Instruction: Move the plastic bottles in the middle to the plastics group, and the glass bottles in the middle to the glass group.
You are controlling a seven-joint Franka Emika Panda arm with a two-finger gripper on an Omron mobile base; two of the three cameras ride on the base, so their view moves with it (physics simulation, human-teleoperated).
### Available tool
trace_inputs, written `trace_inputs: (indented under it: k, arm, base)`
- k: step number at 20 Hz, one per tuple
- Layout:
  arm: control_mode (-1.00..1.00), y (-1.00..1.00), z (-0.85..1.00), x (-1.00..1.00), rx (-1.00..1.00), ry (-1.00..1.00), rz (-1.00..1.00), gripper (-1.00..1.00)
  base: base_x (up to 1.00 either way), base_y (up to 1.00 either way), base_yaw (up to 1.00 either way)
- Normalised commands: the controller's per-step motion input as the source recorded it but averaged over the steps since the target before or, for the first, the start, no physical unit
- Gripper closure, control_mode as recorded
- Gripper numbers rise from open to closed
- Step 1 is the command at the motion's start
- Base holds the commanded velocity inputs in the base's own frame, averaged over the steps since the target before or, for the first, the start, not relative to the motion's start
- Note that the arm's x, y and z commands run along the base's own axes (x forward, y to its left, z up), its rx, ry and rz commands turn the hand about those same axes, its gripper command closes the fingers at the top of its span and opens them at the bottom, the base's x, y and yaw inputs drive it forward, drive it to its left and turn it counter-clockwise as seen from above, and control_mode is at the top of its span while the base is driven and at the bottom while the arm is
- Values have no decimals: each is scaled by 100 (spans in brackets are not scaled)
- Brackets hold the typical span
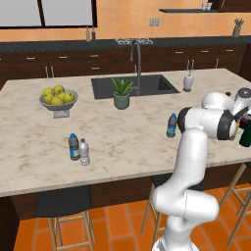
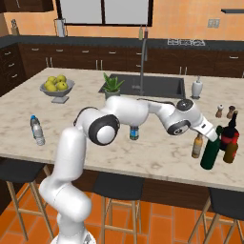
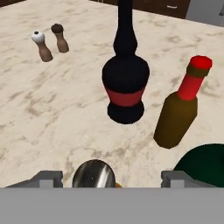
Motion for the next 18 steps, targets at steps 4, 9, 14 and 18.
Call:
trace_inputs:
  k: [4, 9, 14, 18]
  arm:
    - [-100, 11, 2, -36, 0, 0, 0, -100]
    - [-100, 41, 1, -20, 0, -1, 0, -100]
    - [-100, 34, 6, 0, 0, -1, 0, -100]
    - [-100, 0, 31, -5, 0, 0, 0, -100]
  base:
    - [0, 0, 0]
    - [0, 0, 0]
    - [0, 0, 0]
    - [0, 0, 0]
